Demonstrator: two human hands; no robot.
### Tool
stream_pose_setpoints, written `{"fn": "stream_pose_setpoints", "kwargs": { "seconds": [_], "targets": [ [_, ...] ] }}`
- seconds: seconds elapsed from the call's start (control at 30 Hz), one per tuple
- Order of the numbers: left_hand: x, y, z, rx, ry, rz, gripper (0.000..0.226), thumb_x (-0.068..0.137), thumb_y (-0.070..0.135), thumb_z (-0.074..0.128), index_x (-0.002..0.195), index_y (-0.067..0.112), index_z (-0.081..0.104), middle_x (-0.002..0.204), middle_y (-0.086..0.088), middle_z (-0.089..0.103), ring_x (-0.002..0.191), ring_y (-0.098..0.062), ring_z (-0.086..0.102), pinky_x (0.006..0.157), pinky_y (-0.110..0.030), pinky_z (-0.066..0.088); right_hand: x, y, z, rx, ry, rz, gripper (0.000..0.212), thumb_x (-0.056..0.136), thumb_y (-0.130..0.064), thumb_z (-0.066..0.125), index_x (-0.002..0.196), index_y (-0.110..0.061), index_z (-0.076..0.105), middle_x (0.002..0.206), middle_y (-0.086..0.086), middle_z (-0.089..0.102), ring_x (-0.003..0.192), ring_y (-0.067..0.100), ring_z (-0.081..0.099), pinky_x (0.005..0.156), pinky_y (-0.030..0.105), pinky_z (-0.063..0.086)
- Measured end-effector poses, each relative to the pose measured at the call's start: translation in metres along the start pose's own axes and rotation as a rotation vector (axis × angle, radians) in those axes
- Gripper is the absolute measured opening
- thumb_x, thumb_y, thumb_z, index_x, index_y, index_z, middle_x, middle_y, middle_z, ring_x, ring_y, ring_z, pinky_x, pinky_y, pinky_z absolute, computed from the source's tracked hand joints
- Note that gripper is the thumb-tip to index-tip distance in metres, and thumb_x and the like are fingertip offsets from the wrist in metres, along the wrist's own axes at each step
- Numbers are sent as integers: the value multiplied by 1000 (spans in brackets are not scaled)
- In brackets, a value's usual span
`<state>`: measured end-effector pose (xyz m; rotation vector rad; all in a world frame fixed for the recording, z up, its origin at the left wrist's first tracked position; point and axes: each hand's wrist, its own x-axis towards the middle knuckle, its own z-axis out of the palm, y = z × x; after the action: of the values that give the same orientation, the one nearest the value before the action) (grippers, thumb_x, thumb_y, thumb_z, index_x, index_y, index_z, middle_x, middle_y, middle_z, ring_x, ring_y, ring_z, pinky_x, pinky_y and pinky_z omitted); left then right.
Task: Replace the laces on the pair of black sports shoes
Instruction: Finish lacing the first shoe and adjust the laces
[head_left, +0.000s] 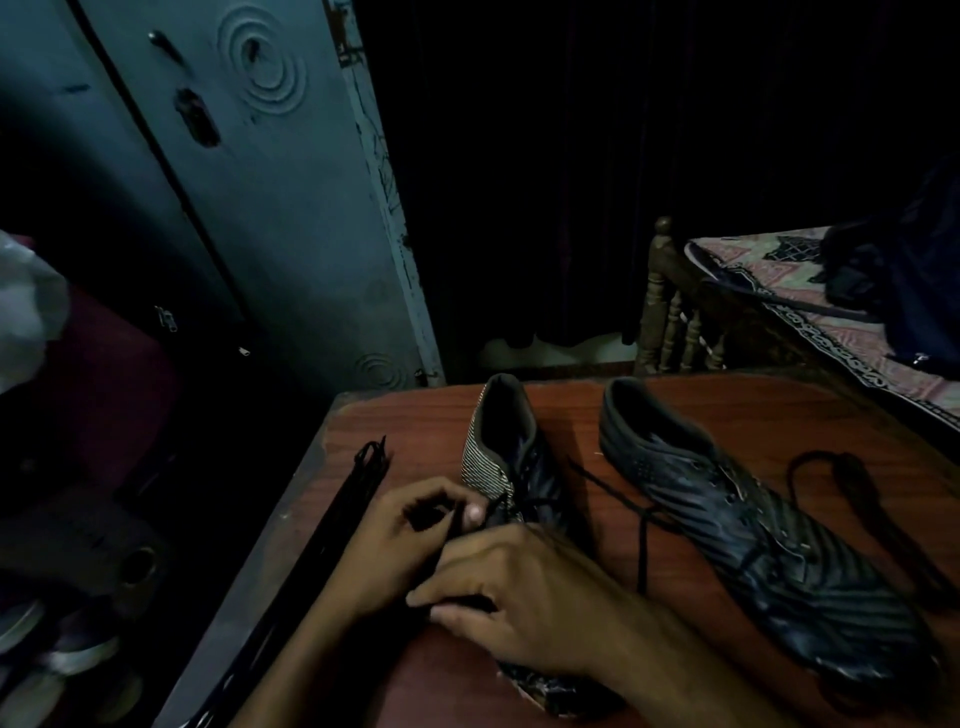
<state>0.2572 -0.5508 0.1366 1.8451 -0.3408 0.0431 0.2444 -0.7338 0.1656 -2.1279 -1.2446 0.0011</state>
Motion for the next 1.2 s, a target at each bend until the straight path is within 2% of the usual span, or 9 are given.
{"fn": "stream_pose_setpoints", "kwargs": {
  "seconds": [0.13, 0.33, 0.53, 0.6, 0.7, 0.8, 0.9, 1.03, 1.2],
  "targets": [
    [1, -4, 0, -5, -2, -49, 24, 76, 45, 80, 89, 25, 80, 87, -7, 76, 83, -11, 69, 79, -28, 53, -1, 1, 1, -28, -28, -33, 24, 96, -27, 64, 117, -26, 76, 110, -10, 73, 100, 5, 61, 83, 20, 46],
    [2, -7, -8, -122, -11, 3, 18, 89, 23, 71, 85, 8, 63, 82, -6, 60, 77, -14, 55, 69, -25, 46, -1, 1, 4, 40, 29, -39, 26, 92, -21, 66, 116, -28, 73, 98, -10, 69, 73, -15, 51, 68, 9, 34],
    [5, -12, -15, -563, 65, -101, 24, 80, 21, 76, 80, 9, 55, 98, -16, 63, 88, -24, 63, 76, -30, 53, -1, -3, 7, 157, 338, 50, 13, 85, -12, 68, 92, -22, 71, 76, -22, 57, 61, -9, 51, 61, 4, 31],
    [2, -9, -13, -607, 36, -94, 39, 74, 35, 86, 80, 11, 56, 95, -15, 61, 81, -23, 60, 70, -31, 50, 0, 2, 1, 126, 465, 81, 11, 84, -13, 68, 90, -21, 71, 75, -21, 58, 66, -9, 54, 63, 6, 36],
    [0, -2, -6, -738, 85, -168, 27, 90, 22, 74, 88, 8, 51, 82, -13, 49, 69, -19, 50, 61, -29, 42, -2, 20, -18, 1, 611, 190, 5, 88, -24, 64, 91, -26, 68, 81, -16, 59, 76, -1, 57, 65, 15, 42],
    [1, -5, -4, -696, 183, -230, 7, 100, 8, 52, 93, 7, 51, 77, -11, 49, 65, -18, 48, 60, -29, 41, -7, 44, -38, -135, 420, 342, 10, 90, -38, 67, 93, -30, 62, 91, -17, 52, 88, 1, 48, 74, 18, 38],
    [2, -3, -5, -544, 242, -214, 22, 96, -8, 43, 89, 7, 58, 79, -15, 54, 66, -21, 53, 61, -30, 45, -11, 53, -44, -175, 142, 388, 17, 90, -47, 68, 94, -32, 61, 98, -17, 44, 90, -4, 43, 74, 13, 31],
    [1, -6, -8, -143, 353, -16, 36, 83, -24, 39, 91, 3, 60, 93, -13, 67, 89, -25, 64, 77, -28, 51, -13, 50, -46, -170, 117, 352, 10, 96, -41, 62, 94, -32, 61, 99, -18, 44, 95, -2, 42, 78, 18, 33],
    [-4, 1, -4, 160, 438, 167, 43, 73, -5, 40, 100, 17, 66, 102, 4, 70, 104, -18, 67, 93, -30, 53, -12, 48, -46, -115, 113, 341, 7, 99, -41, 58, 94, -36, 57, 98, -20, 52, 93, -1, 47, 77, 21, 37]
  ]
}}
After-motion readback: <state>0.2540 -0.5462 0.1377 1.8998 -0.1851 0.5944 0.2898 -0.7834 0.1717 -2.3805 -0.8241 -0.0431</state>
